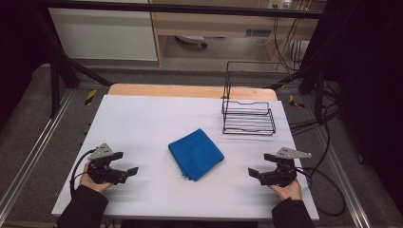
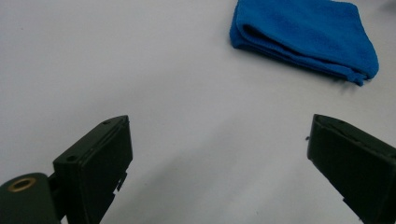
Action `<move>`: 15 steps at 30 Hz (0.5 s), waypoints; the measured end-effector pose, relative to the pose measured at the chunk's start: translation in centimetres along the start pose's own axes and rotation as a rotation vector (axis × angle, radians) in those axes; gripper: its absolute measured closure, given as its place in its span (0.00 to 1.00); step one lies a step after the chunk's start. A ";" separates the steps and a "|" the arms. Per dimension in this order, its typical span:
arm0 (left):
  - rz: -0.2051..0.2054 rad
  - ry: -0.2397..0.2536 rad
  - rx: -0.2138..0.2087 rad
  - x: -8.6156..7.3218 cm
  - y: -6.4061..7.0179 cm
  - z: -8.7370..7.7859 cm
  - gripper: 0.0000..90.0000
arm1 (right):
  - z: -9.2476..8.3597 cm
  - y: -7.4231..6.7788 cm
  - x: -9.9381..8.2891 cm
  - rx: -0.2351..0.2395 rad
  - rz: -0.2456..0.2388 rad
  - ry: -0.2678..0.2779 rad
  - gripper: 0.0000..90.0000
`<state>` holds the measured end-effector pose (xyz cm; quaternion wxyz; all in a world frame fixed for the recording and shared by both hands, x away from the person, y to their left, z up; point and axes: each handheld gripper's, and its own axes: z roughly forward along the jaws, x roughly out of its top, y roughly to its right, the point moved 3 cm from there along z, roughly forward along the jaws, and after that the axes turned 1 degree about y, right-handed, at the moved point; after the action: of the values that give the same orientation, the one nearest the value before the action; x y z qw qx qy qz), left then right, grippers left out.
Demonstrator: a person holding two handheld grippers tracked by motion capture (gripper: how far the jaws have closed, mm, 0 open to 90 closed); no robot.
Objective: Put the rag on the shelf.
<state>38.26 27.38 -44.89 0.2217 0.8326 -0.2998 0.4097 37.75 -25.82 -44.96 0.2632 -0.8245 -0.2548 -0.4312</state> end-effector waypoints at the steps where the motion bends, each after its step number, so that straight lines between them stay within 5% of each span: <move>1: 0.001 0.001 0.000 0.0 0.0 0.0 0.07 | 0.0 0.0 0.0 0.001 -0.001 0.000 0.01; 15: 0.010 -0.007 0.008 -0.2 0.0 0.1 0.08 | 1.0 -0.9 0.1 -0.006 -0.021 -0.036 0.02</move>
<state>38.18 27.37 -45.07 0.2155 0.8335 -0.3030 0.4088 37.81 -24.43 -45.17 0.2518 -0.8302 -0.2668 -0.4197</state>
